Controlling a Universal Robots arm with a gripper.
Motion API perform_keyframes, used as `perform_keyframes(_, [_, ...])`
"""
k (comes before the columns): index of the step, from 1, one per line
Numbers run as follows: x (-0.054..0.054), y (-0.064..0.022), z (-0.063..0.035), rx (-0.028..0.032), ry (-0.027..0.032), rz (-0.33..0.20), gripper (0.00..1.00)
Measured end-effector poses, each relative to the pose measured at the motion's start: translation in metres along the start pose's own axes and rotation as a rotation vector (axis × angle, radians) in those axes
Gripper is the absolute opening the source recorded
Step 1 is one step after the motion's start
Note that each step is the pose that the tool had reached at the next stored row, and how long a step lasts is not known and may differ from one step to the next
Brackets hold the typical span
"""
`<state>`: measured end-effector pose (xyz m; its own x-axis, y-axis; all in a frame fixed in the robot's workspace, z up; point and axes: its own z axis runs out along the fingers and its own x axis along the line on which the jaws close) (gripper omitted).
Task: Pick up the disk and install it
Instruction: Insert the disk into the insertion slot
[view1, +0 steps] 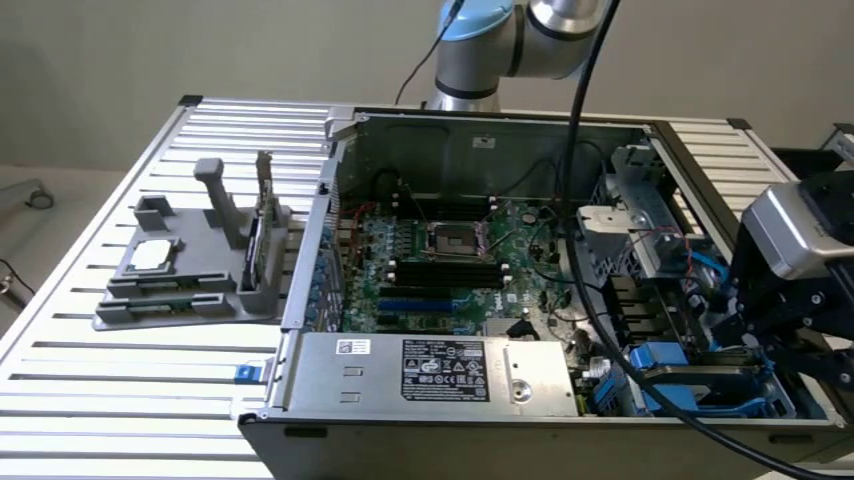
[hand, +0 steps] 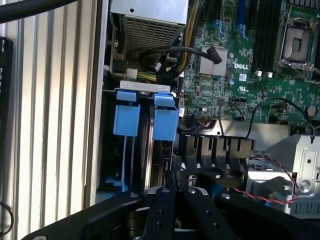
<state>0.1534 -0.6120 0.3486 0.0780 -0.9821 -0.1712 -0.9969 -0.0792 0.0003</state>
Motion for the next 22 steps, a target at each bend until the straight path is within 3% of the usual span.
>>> perform_keyframes(10, [0.007,0.0144,0.0155,-0.0001,0.0003,0.001,0.14])
perform_keyframes(22, [0.009,0.0148,0.0221,-0.0017,-0.0003,0.001,0.14])
